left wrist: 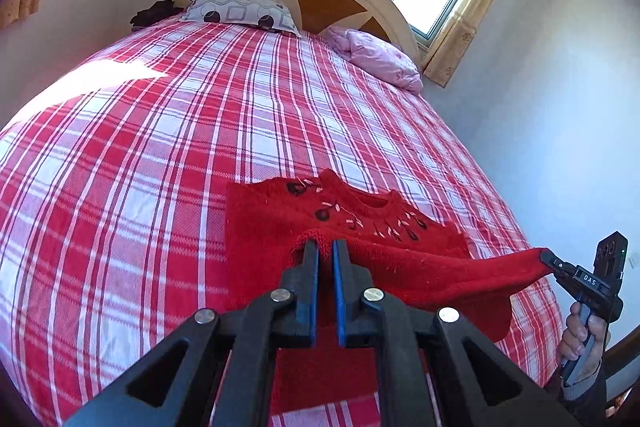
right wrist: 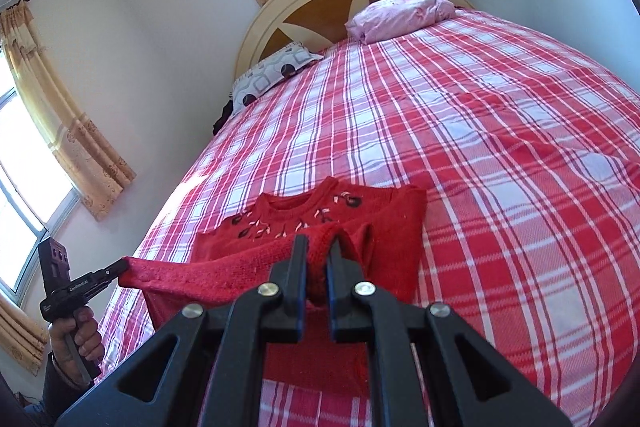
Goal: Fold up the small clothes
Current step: 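Lift the hem with both grippers and fold it over toward the collar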
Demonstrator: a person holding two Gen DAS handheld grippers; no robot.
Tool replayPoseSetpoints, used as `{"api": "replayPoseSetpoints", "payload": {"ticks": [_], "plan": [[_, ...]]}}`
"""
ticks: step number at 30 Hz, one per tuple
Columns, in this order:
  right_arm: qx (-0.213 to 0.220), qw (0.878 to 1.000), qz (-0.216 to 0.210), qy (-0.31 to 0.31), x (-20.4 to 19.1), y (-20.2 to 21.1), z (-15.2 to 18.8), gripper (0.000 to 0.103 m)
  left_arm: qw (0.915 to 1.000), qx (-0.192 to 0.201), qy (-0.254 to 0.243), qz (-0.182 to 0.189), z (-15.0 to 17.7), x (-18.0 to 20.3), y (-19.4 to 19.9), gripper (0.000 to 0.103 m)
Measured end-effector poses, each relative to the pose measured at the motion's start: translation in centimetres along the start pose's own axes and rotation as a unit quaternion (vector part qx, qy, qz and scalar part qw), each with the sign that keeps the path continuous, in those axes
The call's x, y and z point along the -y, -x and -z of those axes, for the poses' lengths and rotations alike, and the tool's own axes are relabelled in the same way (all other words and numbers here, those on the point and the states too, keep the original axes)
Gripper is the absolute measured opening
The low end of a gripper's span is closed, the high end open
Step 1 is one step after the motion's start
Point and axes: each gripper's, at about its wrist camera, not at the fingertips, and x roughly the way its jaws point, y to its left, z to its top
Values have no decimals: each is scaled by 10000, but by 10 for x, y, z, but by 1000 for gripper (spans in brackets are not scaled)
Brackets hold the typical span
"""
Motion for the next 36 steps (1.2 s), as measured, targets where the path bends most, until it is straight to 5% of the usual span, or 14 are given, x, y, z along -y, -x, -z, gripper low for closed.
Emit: {"api": "replayPoseSetpoints", "payload": {"ticks": [17,28,36], "plan": [[-789,9951,405,-442,39,-115,-35,11,9966,-712,322,-256,-31,-32,-104,6],[-998,9911,647,-601,58,-160,-51,11,9941,-832,663,-223,-46,-44,-136,8],[-952,9886,669,-957,76,-183,-63,23,9921,-623,1034,-326,-58,-62,-139,8]]}}
